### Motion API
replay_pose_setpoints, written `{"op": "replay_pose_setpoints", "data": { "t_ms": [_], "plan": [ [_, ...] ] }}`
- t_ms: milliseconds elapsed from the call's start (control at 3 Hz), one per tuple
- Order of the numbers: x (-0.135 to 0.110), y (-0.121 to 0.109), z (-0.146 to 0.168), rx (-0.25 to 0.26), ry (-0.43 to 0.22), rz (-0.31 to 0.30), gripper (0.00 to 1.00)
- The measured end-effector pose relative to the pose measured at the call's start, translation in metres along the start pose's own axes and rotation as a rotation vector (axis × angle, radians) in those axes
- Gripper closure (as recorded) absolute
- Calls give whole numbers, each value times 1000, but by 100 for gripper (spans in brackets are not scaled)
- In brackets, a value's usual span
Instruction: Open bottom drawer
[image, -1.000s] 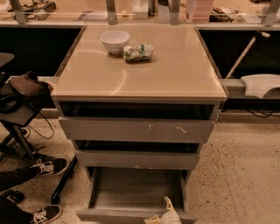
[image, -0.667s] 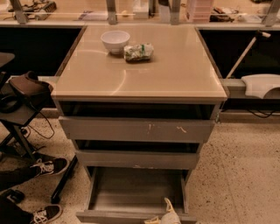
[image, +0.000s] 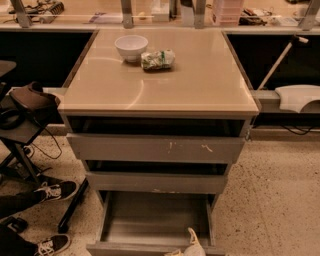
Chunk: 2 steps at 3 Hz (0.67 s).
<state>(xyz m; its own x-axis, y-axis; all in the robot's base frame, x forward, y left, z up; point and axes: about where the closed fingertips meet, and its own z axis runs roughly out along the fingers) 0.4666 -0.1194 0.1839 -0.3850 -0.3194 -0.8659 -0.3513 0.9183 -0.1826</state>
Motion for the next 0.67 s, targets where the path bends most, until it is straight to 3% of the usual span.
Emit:
{"op": "replay_pose_setpoints", "data": {
  "t_ms": [333, 667],
  "plan": [
    [3, 4, -8, 5, -1, -5, 100],
    [6, 6, -15, 9, 1, -8, 82]
  ]
}}
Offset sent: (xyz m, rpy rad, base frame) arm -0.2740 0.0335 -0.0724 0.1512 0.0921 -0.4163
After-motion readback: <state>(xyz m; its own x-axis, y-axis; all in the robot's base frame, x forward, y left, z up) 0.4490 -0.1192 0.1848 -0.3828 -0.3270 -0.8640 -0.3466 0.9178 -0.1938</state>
